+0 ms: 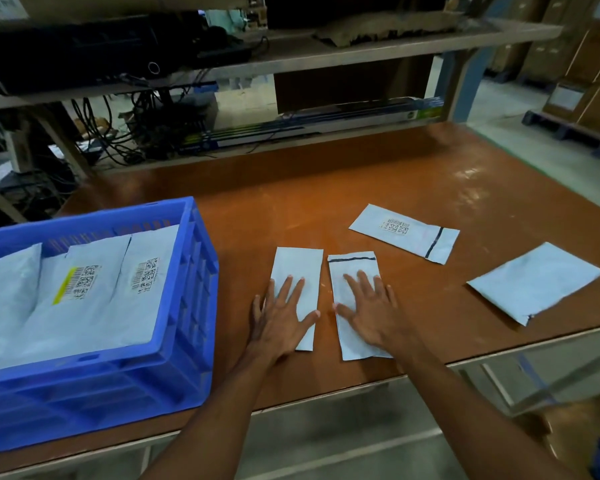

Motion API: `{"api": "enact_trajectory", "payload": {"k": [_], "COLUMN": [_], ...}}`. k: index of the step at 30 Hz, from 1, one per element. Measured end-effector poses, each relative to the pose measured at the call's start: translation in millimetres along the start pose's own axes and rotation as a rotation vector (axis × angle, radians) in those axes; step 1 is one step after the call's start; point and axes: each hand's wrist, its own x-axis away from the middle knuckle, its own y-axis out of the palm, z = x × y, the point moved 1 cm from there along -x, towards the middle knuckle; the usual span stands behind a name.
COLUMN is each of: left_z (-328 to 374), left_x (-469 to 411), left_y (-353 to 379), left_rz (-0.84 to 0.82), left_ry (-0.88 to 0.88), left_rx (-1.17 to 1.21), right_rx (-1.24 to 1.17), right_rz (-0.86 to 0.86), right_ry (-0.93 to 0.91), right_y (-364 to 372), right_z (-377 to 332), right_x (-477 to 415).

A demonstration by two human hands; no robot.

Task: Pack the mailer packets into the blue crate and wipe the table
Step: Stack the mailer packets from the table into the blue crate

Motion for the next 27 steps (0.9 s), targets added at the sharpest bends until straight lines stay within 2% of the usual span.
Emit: {"api": "enact_trajectory", "payload": {"k": [2, 10, 13, 15, 19, 21, 24, 25, 27], "left_z": [7, 18, 18, 19, 25, 26, 14, 2, -38], "left_x": [-7, -11, -13, -11, -2, 3, 29, 40, 63], "left_y": [4, 12, 17, 15, -31, -84, -190, -223, -274], "left_rz": [-0.006, 0.066, -0.034, -0.042, 0.152, 0.410, 0.768, 0.807, 0.774], "left_ry": [0.026, 0.053, 0.111, 0.140, 0.178, 0.254, 0.271, 0.249, 0.134], "left_rx": [-0.044, -0.168, -0.212, -0.254, -0.198, -0.111, -0.074, -0.046, 0.106], "right_rx": [0.083, 0.080, 0.184, 0.118, -0.236, -0.256, -0.292, -0.321, -0.391], "right_rz": [0.025, 0.033, -0.017, -0.018, 0.212, 0.380, 0.516, 0.556, 0.605], "right_ry": [-0.007, -0.079, -0.119, -0.147, -0.088, -0.077, -0.195, -0.234, -0.304], "right_y": [16, 23, 22, 23, 3, -40, -109, -128, -152], "right_z": [-4, -2, 1, 1, -26, -63, -126, -151, -206], "right_x": [1, -7, -8, -5, -2, 1, 0, 0, 1]}}
